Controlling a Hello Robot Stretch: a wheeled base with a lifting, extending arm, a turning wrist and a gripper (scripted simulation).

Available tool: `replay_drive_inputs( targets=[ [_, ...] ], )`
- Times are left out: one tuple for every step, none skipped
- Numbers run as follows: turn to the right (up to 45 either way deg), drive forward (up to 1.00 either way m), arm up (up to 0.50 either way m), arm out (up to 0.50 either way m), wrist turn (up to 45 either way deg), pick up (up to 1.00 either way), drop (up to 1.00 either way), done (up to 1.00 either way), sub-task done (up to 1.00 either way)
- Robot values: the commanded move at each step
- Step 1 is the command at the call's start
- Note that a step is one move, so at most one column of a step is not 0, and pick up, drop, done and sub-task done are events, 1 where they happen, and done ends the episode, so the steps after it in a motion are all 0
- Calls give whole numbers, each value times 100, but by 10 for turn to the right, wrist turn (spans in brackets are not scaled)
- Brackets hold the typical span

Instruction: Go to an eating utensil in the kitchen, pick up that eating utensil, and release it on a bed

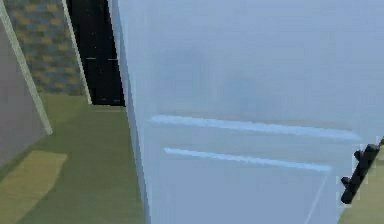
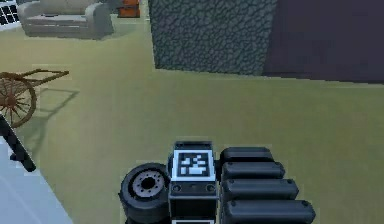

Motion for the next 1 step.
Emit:
replay_drive_inputs(
  targets=[
    [-240, 0, 0, 0, 0, 0, 0, 0, 0]
  ],
)
